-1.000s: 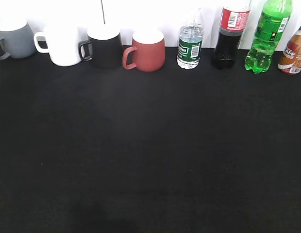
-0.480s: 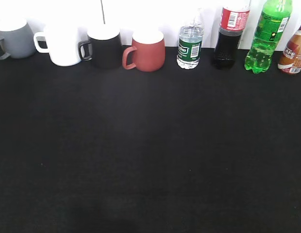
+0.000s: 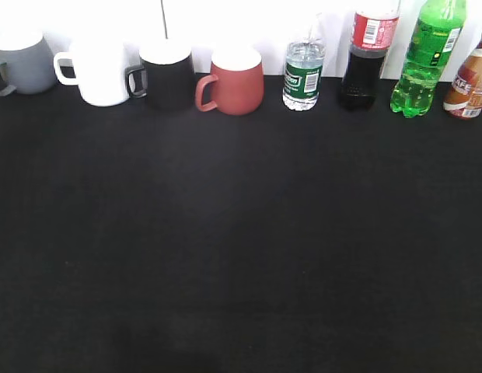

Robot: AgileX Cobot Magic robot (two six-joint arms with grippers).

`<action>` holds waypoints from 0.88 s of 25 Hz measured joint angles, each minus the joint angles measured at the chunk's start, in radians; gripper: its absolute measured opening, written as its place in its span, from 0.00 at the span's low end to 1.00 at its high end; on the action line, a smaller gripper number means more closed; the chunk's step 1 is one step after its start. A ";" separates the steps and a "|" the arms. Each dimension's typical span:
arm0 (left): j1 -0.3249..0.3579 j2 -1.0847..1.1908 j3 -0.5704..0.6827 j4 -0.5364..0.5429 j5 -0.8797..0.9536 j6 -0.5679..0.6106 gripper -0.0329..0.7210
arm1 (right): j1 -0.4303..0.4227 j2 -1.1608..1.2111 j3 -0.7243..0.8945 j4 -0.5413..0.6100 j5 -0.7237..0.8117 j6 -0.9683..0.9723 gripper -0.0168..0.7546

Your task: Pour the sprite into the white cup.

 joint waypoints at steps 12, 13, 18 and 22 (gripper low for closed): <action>0.000 0.000 0.000 -0.001 0.000 0.000 0.36 | 0.000 0.000 0.000 0.000 0.000 0.000 0.79; 0.000 0.000 0.000 -0.001 0.000 0.000 0.36 | 0.000 0.000 0.000 0.000 0.000 0.000 0.79; 0.000 0.000 0.000 -0.001 0.000 0.000 0.36 | 0.000 0.000 0.000 0.000 0.000 0.000 0.79; 0.000 0.000 0.000 -0.001 0.000 0.000 0.36 | 0.000 0.000 0.000 0.000 0.000 0.000 0.79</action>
